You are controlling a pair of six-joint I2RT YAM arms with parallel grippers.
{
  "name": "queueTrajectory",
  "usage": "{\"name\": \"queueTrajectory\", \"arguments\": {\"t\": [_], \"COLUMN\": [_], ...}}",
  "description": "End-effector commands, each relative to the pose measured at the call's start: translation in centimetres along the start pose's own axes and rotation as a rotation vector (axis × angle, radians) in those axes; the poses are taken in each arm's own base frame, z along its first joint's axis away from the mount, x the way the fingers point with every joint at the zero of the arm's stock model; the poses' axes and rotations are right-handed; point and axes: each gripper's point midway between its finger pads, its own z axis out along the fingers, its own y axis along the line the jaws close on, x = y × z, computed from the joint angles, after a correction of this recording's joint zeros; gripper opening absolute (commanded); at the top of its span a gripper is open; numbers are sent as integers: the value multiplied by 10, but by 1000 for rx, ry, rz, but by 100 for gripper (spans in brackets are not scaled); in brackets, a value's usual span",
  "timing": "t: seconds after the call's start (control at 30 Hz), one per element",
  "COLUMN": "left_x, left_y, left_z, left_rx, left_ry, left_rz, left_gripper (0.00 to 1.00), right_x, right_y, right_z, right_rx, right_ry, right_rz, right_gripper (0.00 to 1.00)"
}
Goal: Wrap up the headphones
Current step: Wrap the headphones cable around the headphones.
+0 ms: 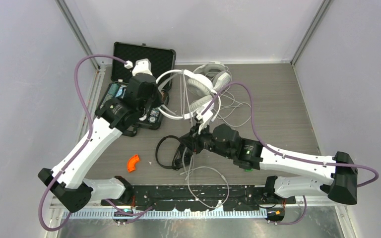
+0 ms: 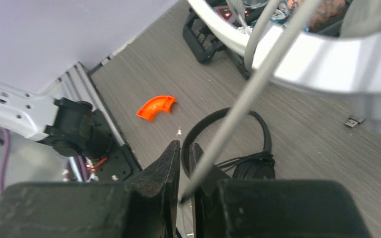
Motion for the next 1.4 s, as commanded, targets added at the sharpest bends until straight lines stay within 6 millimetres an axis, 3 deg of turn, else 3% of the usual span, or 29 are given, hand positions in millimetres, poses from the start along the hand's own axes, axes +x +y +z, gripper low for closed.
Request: {"name": "queueTrajectory", "arguments": {"t": [0.0,0.27,0.53,0.67,1.07,1.37], "left_x": [-56,-66,-72,-76,-86,-90], "left_y": [-26,-33,-39,-39,-44,-51], "left_z": [-34,-51,-60,-64,-78,-89], "left_rx": [145,206,249,252,292,346], "left_ry": [-156,-167,-170,-177,-188,-176], "left_rz": [-246,-302,-326,-326,-342,-373], "left_gripper": [0,0,0,0,0,0], "right_x": [-15,4,31,45,85,91], "right_y": [-7,-10,-3,-10,-31,-43], "right_z": [6,15,37,49,42,25], "right_rx": [79,125,69,102,116,127], "right_ry": [-124,-153,-217,-236,-250,-291], "right_rz": [-119,-212,-172,-161,-132,-120], "right_gripper": [18,19,31,34,33,2]}}
